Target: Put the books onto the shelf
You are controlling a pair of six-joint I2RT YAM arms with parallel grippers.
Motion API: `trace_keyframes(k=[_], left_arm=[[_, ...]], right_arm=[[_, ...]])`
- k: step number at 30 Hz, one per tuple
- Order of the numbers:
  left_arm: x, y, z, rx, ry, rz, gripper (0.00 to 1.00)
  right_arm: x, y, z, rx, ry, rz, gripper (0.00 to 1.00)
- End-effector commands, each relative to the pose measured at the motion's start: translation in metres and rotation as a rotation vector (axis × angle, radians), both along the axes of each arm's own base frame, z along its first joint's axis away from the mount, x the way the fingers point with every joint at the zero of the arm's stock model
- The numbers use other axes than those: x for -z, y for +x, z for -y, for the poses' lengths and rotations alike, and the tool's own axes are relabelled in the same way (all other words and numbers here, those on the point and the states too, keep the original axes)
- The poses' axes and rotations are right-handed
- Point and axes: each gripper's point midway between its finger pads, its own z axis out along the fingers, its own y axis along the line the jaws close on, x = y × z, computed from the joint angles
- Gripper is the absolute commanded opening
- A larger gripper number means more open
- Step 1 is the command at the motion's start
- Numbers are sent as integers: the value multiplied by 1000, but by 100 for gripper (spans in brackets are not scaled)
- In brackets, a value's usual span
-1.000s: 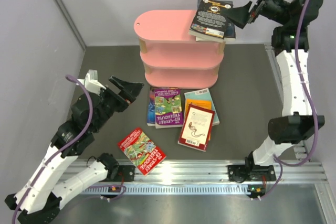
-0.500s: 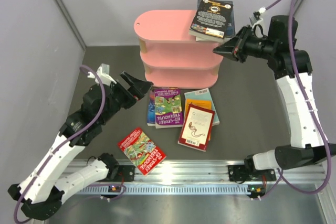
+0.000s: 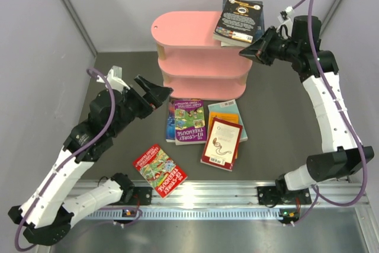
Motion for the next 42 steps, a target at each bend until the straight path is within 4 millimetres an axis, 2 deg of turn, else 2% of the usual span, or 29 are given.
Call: trace_keyframes(k=[1, 4, 8, 11, 15, 18, 24, 27, 29, 31, 33, 34, 36, 37, 38, 39, 40, 41, 42], left_arm=[[-13, -5, -12, -29, 1, 29, 96], [-10, -6, -15, -42, -1, 24, 96], [-4, -5, -14, -43, -8, 14, 96], [-3, -4, -12, -40, -7, 11, 95], [-6, -3, -11, -38, -11, 15, 95], [-6, -2, -10, -37, -12, 13, 95], [-8, -3, -11, -36, -4, 14, 95], [-8, -4, -12, -37, -4, 14, 95], [-9, -5, -11, -31, -4, 15, 95], [-6, -6, -10, -19, 10, 7, 96], [-1, -8, -5, 18, 32, -3, 97], [7, -8, -2, 33, 53, -26, 98], [20, -10, 6, 82, 80, -58, 98], [36, -7, 14, 104, 106, -96, 93], [45, -7, 19, 129, 117, -120, 92], [56, -10, 27, 171, 123, -154, 91], [79, -7, 33, 186, 160, -210, 91], [87, -10, 43, 237, 159, -233, 92], [96, -15, 52, 275, 172, -254, 92]], right_arm=[[-36, 0, -13, -50, 78, 91, 0], [-43, -1, -14, -54, 100, 98, 0], [-42, 2, -6, -31, 100, 92, 0], [-38, 7, 6, -3, 102, 80, 0], [-32, 16, 32, 63, 99, 55, 0], [-28, 22, 42, 87, 95, 38, 0], [-32, 24, 42, 82, 100, 45, 0], [-37, 17, 41, 71, 107, 55, 0], [-45, 2, 37, 39, 119, 79, 0], [-51, -15, 30, -3, 119, 109, 0], [-51, -45, 19, -49, 96, 153, 2], [-47, -53, 16, -49, 78, 163, 6], [-23, -81, 5, -99, 46, 162, 25], [-8, -88, 4, -111, 40, 139, 43], [30, -100, 3, -123, 32, 50, 59], [51, -107, 3, -132, 28, -1, 79], [74, -111, 6, -118, 10, -52, 93], [115, -126, 12, -102, -24, -162, 100], [136, -129, 19, -73, -64, -201, 100]])
